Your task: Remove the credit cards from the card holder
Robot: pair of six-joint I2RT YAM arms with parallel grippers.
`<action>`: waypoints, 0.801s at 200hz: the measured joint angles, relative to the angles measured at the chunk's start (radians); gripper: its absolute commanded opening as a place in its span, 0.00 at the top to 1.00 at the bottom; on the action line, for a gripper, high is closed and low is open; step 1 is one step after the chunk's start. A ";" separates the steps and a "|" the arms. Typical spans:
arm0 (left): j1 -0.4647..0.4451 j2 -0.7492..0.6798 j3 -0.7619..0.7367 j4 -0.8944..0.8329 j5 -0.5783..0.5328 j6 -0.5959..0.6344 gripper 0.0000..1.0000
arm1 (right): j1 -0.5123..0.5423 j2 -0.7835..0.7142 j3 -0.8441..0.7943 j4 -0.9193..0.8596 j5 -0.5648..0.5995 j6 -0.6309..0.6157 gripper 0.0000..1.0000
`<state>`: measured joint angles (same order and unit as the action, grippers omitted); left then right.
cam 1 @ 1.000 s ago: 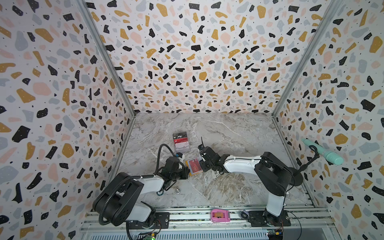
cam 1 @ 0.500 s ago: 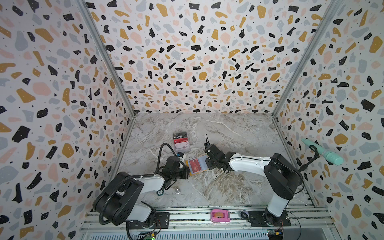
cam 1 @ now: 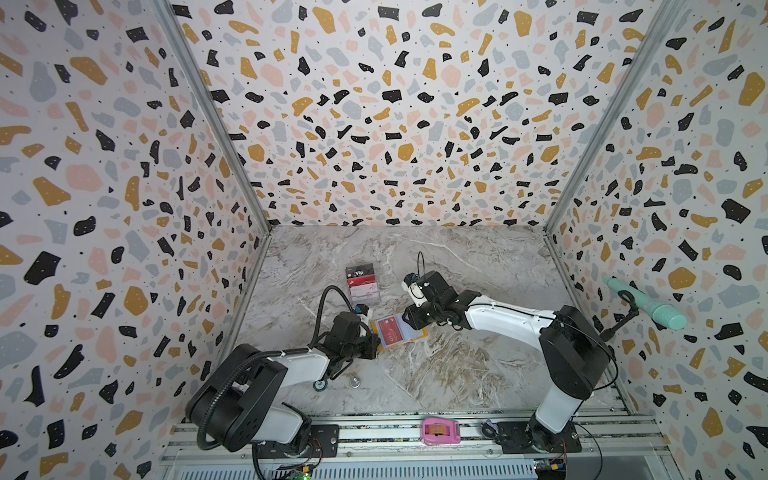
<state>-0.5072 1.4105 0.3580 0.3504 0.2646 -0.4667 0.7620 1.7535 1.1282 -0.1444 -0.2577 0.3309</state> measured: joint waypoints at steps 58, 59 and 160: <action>-0.005 -0.005 0.000 -0.007 -0.016 0.004 1.00 | -0.035 0.143 -0.021 0.105 -0.204 0.067 0.66; -0.005 -0.005 0.000 -0.007 -0.016 0.004 1.00 | -0.035 0.145 -0.021 0.105 -0.205 0.068 0.66; -0.006 -0.005 0.000 -0.007 -0.020 0.006 1.00 | -0.035 0.192 -0.037 0.198 -0.301 0.126 0.71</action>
<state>-0.5129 1.4055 0.3580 0.3431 0.2447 -0.4610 0.7265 1.9450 1.0908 0.0540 -0.5583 0.4572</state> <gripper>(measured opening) 0.046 0.293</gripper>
